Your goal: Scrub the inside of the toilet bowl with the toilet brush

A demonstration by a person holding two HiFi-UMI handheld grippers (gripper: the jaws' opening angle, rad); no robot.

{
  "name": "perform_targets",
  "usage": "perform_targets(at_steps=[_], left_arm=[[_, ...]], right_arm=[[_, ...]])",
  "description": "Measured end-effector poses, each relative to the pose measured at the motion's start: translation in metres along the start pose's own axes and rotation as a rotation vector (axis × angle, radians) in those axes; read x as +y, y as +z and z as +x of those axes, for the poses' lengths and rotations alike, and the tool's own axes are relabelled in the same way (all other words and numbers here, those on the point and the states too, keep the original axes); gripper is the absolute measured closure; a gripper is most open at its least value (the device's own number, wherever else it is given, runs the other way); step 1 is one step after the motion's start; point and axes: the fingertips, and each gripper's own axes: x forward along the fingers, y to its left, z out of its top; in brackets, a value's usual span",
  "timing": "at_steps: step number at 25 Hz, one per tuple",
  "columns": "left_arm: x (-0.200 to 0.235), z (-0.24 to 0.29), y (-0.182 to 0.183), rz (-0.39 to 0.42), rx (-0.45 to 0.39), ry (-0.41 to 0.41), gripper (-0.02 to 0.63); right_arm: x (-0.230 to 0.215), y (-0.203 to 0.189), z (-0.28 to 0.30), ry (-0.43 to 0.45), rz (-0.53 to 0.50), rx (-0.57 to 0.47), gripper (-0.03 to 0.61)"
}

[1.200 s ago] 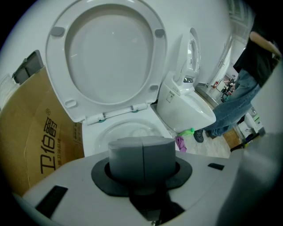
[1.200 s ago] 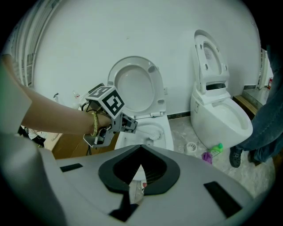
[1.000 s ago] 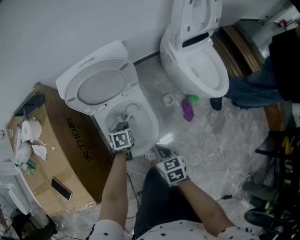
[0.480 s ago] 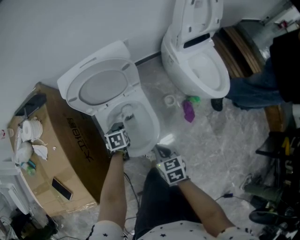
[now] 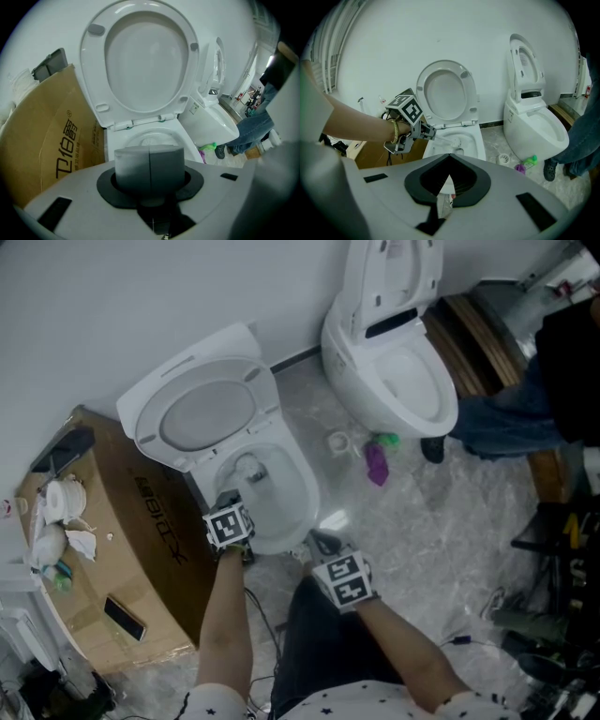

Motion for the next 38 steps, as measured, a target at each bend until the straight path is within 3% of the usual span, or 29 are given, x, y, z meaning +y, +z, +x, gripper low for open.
perform_targets(at_steps=[23, 38], left_arm=[[-0.015, -0.04, -0.033, -0.059, -0.022, -0.018, 0.46], [-0.015, 0.013, -0.029, -0.04, 0.002, -0.03, 0.46]], right_arm=[[0.012, 0.006, -0.03, 0.004, -0.036, -0.05, 0.572], [0.003, -0.016, -0.002, 0.027, -0.025, 0.007, 0.572]])
